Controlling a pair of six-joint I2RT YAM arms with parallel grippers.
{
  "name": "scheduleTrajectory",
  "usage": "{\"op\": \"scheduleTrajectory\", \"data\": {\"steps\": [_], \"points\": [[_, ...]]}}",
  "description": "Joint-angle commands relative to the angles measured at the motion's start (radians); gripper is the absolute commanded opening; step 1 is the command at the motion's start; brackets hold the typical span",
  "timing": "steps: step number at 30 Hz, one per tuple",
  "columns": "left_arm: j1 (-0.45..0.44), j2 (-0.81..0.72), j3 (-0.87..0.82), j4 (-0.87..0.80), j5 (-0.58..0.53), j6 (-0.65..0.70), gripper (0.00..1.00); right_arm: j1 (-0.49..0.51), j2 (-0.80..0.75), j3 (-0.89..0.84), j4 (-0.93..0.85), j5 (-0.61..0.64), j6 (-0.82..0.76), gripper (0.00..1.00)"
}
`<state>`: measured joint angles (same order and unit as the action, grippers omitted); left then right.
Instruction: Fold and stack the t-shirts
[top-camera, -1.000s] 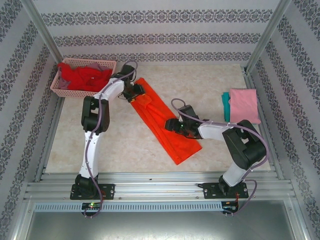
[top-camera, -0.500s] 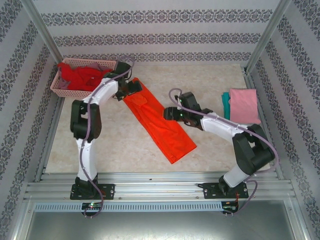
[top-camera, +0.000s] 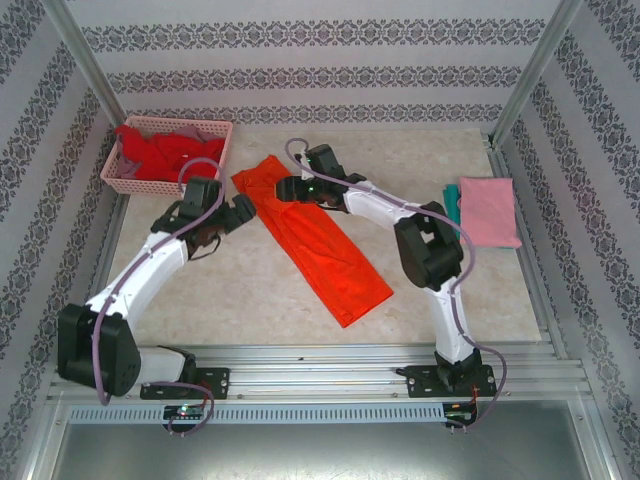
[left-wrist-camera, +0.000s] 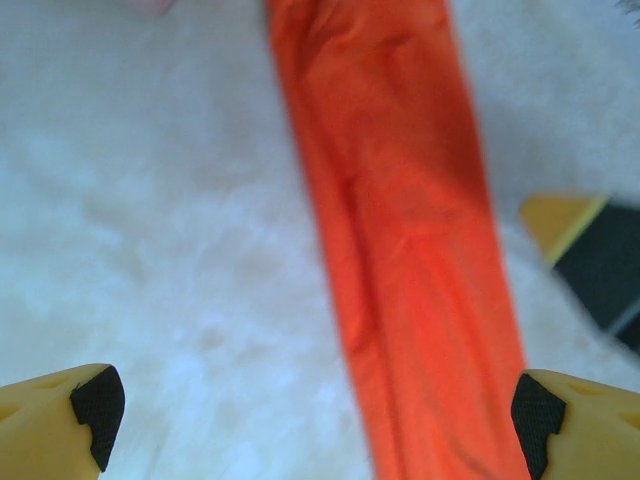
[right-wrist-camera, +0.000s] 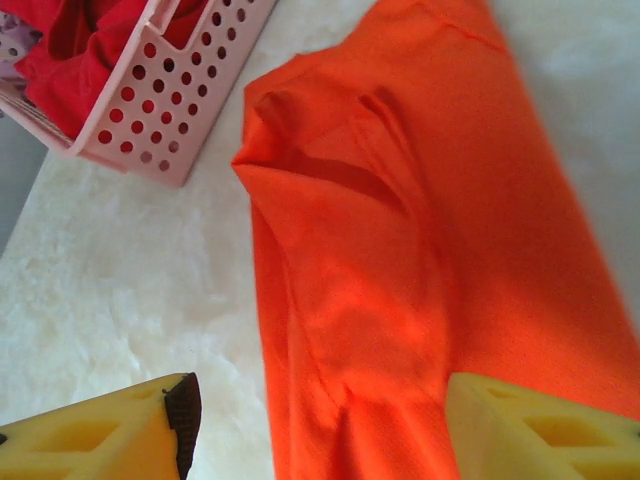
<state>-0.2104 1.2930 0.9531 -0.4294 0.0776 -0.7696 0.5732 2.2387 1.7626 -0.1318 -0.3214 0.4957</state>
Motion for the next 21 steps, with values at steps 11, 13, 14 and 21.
{"op": "scheduleTrajectory", "data": {"steps": [11, 13, 14, 21], "points": [[-0.028, -0.075, -0.122, 0.050, 0.016, -0.072, 1.00, -0.061, 0.333, 0.429, -0.236, 0.021, 0.125, 0.65], [-0.031, -0.055, -0.112, 0.060, 0.024, -0.070, 1.00, -0.094, 0.331, 0.417, -0.245, 0.037, 0.141, 0.65], [-0.033, -0.047, -0.109, 0.067, 0.027, -0.069, 1.00, -0.106, 0.326, 0.405, -0.247, 0.053, 0.144, 0.65], [-0.059, 0.085, -0.037, 0.102, 0.071, 0.017, 1.00, -0.218, 0.255, 0.288, -0.259, 0.162, 0.156, 0.65]]}}
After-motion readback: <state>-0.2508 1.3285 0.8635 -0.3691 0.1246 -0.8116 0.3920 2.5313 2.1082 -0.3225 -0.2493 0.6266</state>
